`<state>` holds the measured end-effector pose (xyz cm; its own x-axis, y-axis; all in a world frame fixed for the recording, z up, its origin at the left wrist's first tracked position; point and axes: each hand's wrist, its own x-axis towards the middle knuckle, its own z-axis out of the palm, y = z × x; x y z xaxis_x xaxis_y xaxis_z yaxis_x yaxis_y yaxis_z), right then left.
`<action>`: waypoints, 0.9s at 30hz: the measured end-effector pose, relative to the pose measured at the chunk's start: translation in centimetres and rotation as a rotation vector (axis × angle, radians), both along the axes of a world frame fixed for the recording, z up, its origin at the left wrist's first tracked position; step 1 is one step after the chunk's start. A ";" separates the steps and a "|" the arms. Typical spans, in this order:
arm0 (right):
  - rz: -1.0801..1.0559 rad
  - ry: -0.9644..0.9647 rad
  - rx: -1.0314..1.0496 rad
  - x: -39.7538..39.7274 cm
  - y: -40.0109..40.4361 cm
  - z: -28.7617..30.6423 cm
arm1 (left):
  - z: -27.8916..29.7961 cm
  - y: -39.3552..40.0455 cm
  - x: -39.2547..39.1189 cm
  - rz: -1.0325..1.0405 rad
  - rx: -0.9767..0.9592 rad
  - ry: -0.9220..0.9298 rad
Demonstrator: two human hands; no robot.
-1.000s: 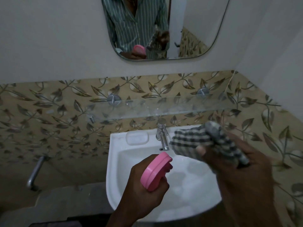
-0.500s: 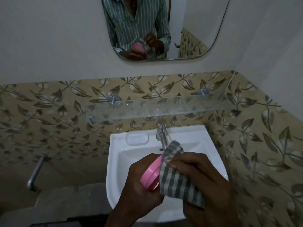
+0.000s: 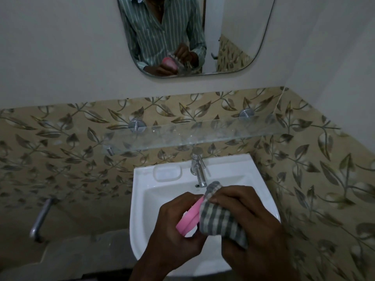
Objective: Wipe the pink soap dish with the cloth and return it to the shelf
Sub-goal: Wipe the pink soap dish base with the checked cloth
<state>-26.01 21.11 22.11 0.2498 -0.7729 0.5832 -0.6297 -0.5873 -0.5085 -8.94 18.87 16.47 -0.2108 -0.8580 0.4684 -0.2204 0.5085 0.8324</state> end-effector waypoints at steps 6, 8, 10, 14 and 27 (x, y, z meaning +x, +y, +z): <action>0.033 0.008 -0.081 0.6 1.1 0.1 | 0.2 0.0 0.0 -0.001 0.023 0.034; 0.028 -0.006 -0.080 0.4 0.6 0.2 | 0.2 0.1 -0.1 0.019 -0.007 0.011; -0.034 -0.011 -0.062 -0.2 -0.2 0.3 | -0.1 0.1 -0.5 0.052 -0.024 -0.005; 0.010 0.025 -0.091 0.5 0.5 0.3 | -0.1 0.2 -0.4 0.033 -0.006 0.026; 0.042 -0.025 0.035 -0.3 -1.0 0.5 | -0.5 0.3 -0.3 0.042 -0.008 -0.057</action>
<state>-26.35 20.12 22.60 0.2679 -0.7823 0.5624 -0.5915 -0.5943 -0.5450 -9.24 19.16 15.96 -0.2012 -0.8628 0.4639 -0.2882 0.5047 0.8137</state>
